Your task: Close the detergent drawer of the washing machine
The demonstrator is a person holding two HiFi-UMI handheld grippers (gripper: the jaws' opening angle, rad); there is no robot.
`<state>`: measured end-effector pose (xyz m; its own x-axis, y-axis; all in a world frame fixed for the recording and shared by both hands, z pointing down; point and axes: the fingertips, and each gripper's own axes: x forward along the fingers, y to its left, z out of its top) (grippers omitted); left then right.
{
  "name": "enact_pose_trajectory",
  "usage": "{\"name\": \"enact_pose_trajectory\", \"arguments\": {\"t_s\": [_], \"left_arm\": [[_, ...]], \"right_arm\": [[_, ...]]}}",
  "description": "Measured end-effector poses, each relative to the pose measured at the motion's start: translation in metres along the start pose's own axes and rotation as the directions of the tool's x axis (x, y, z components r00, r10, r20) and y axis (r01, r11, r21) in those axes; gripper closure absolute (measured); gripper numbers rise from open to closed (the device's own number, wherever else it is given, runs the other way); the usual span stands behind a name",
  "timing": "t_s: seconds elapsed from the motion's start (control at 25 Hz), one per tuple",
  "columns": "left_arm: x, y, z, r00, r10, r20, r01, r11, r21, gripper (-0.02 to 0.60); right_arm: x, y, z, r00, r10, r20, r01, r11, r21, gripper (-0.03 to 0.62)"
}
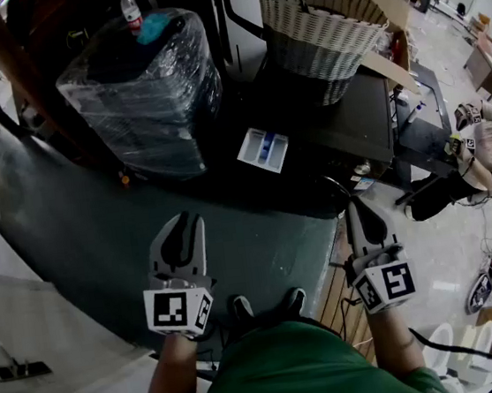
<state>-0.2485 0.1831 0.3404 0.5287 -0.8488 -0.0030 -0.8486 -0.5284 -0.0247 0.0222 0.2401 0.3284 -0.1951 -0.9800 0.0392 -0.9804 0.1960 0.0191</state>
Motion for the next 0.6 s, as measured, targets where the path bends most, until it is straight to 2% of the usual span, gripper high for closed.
{"name": "enact_pose_trajectory", "arguments": {"t_s": [0.24,0.44,0.6], "left_arm": [[0.003,0.0,0.001,1.0,0.001,-0.001,-0.001,1.0,0.002,0.489],[0.007,-0.003,-0.002,1.0,0.014,-0.02,-0.015,0.999,-0.036,0.489],[0.012,-0.005,-0.009,1.0,0.024,-0.015,-0.024,1.0,-0.002,0.489]], "right_arm": [[0.001,-0.002,0.001,1.0,0.003,-0.002,-0.003,1.0,0.0,0.572],[0.003,-0.008,-0.003,1.0,-0.001,-0.006,0.001,1.0,0.014,0.572],[0.005,-0.019,-0.007,1.0,0.008,0.002,-0.008,0.999,0.05,0.572]]}}
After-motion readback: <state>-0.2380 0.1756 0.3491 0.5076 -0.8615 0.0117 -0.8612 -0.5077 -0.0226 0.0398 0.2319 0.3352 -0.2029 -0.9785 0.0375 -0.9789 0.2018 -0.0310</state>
